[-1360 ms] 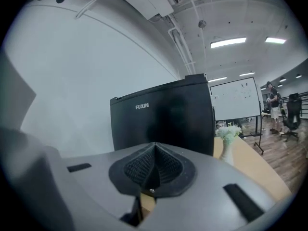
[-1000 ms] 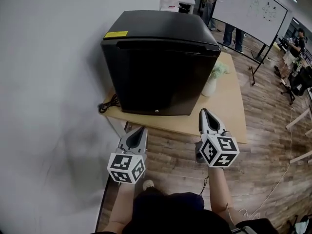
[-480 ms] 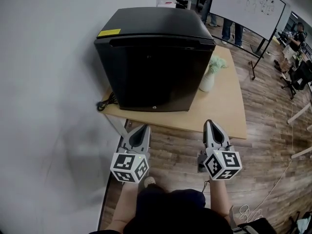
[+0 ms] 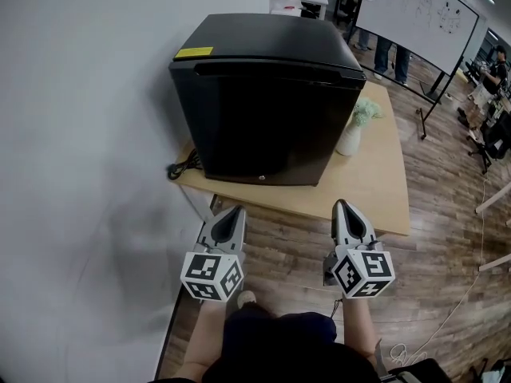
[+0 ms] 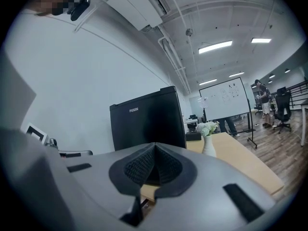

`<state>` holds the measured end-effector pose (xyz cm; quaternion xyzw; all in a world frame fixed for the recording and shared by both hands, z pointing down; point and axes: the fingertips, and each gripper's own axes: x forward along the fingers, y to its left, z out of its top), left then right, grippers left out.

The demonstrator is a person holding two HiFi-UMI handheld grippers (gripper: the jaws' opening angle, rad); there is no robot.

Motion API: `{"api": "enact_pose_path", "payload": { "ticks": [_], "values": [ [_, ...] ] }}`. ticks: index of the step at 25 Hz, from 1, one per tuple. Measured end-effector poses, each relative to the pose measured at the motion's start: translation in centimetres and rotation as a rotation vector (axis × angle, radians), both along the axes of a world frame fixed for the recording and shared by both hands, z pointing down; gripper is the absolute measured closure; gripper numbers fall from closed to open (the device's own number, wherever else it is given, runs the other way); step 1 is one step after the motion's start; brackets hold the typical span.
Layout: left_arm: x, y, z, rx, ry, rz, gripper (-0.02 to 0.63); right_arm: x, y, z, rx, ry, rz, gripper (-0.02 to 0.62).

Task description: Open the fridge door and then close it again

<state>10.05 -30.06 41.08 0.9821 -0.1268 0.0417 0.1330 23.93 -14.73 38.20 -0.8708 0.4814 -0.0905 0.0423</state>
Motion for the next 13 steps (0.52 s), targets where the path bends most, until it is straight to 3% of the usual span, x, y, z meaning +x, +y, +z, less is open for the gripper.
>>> {"api": "enact_pose_path", "payload": {
  "ticks": [13],
  "values": [
    [-0.37, -0.27, -0.26, 0.005, 0.002, -0.004, 0.6, -0.56, -0.66, -0.11, -0.007, 0.003, -0.018, 0.606]
  ]
}}
